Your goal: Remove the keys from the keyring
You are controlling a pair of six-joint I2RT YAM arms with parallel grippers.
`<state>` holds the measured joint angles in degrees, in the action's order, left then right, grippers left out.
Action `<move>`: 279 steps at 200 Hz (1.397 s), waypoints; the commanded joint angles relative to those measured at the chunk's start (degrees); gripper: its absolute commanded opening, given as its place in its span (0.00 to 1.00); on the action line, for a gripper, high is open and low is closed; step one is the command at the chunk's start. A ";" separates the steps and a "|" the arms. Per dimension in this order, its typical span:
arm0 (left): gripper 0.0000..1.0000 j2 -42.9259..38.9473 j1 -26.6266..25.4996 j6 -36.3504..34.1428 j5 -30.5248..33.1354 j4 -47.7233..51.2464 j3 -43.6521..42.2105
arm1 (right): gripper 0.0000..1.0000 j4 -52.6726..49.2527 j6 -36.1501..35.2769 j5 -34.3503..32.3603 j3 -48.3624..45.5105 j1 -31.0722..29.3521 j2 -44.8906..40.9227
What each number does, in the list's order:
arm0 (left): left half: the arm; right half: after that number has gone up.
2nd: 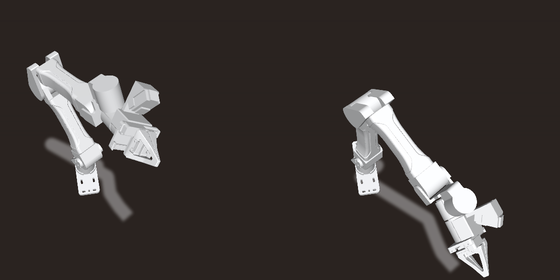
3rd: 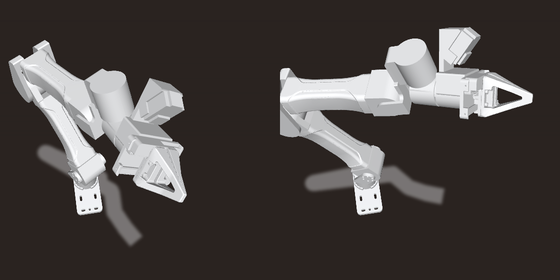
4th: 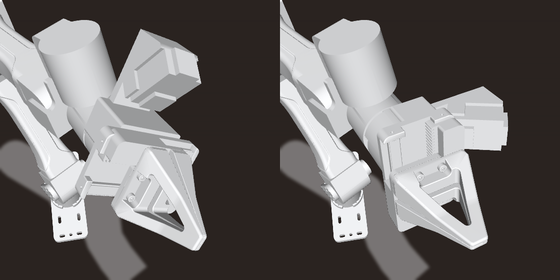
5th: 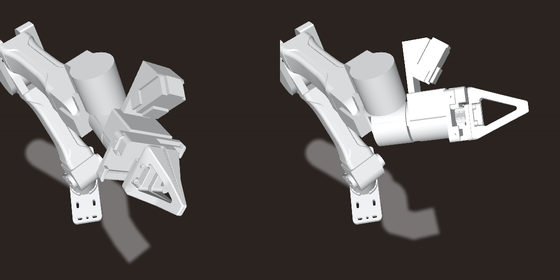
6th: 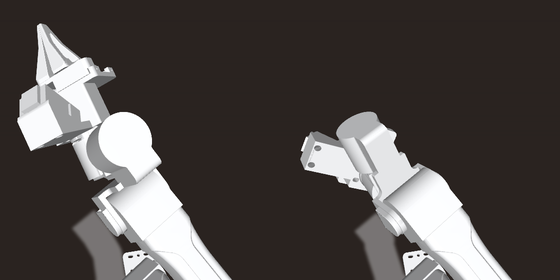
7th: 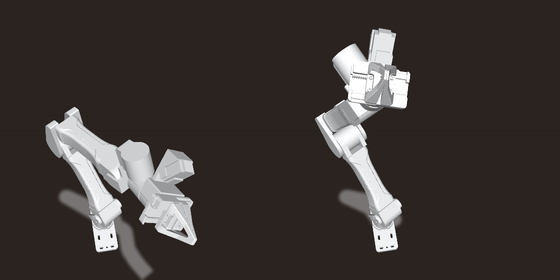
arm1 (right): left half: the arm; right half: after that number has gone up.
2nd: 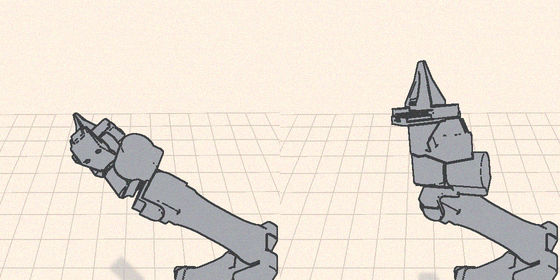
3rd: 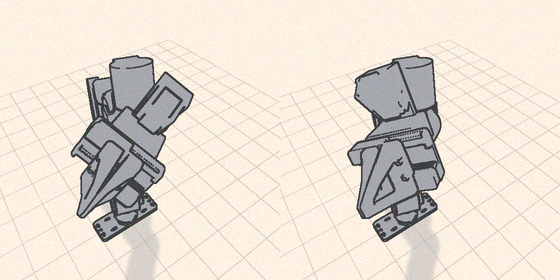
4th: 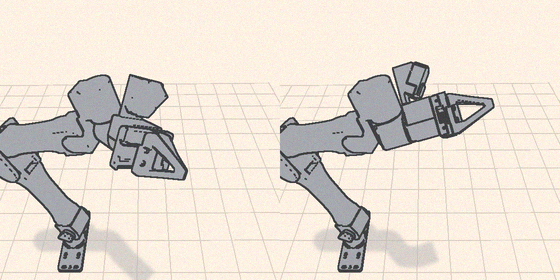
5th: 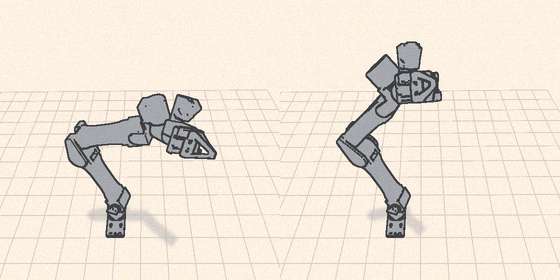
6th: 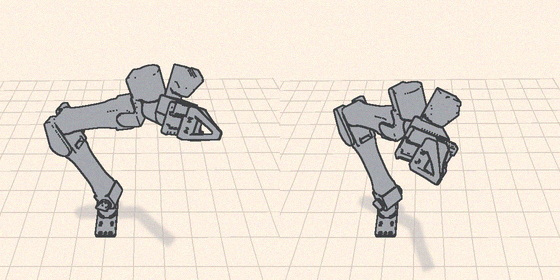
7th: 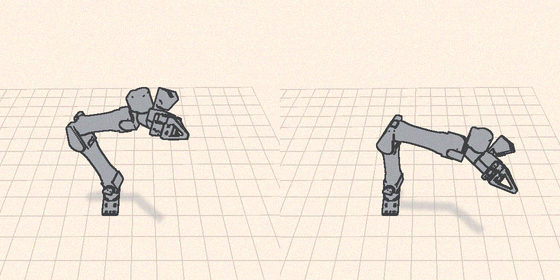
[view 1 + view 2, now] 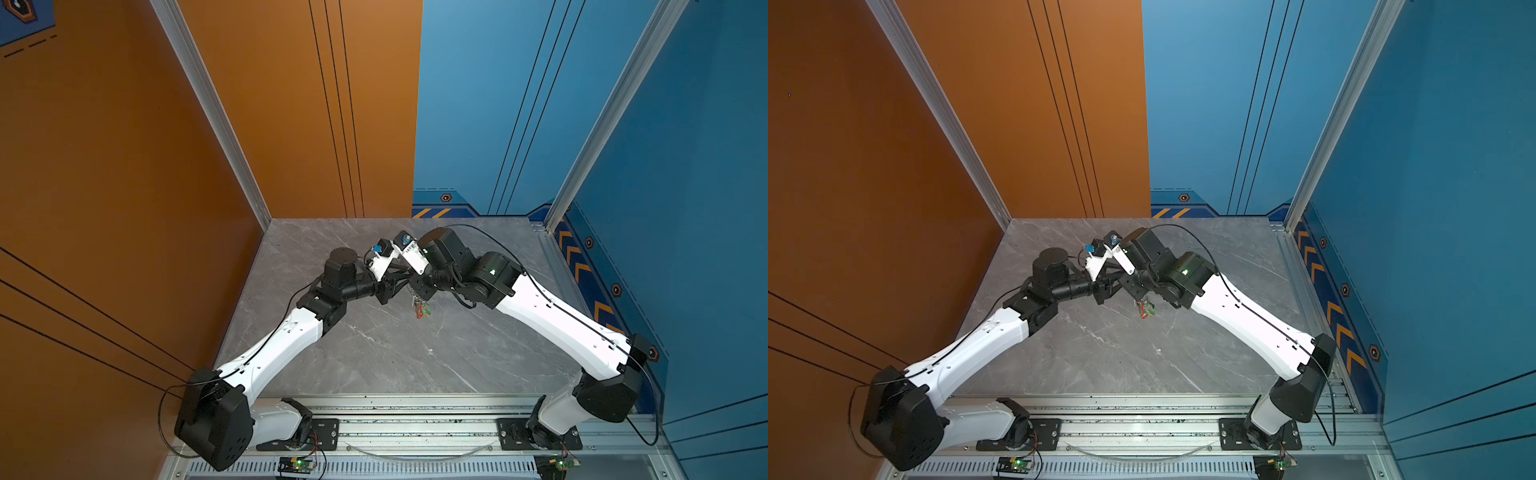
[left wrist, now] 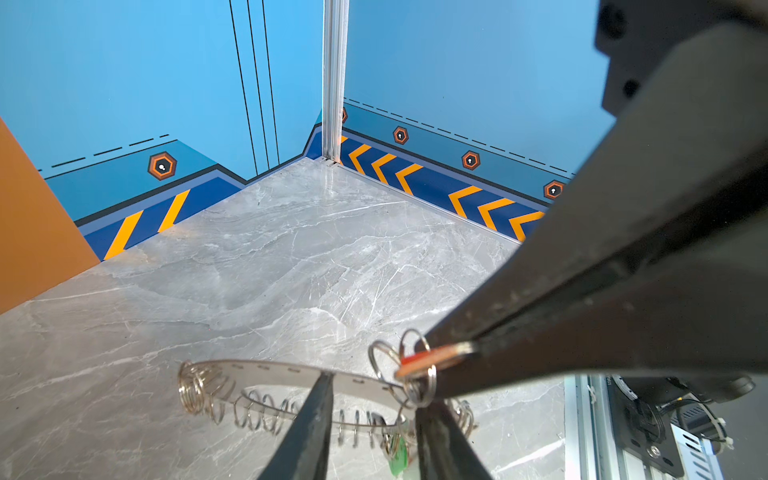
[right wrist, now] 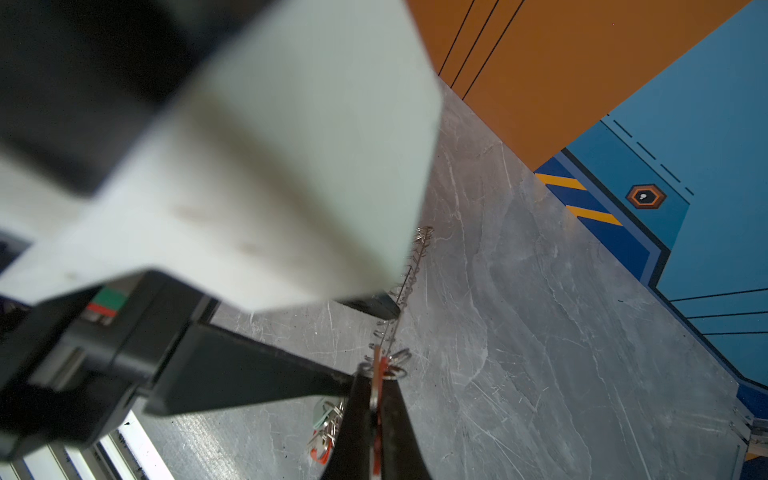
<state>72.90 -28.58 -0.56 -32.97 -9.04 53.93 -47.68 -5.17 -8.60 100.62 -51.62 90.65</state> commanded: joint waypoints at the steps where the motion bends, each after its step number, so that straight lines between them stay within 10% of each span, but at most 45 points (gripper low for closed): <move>1: 0.32 0.20 -0.41 -0.84 -1.49 -1.45 2.03 | 0.00 -0.46 0.66 1.69 1.95 -0.06 0.14; 111: 0.12 -1.02 -2.23 -5.04 1.43 1.92 4.69 | 0.00 -2.53 -0.26 1.56 1.91 0.33 -0.56; 279: 0.35 -0.45 -3.32 -5.77 7.28 -8.56 1.69 | 0.00 -3.61 2.49 4.44 4.67 1.30 -0.78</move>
<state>72.73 -30.94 -5.19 -25.89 -12.47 55.20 -49.98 -3.33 -7.09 103.00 -50.06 90.32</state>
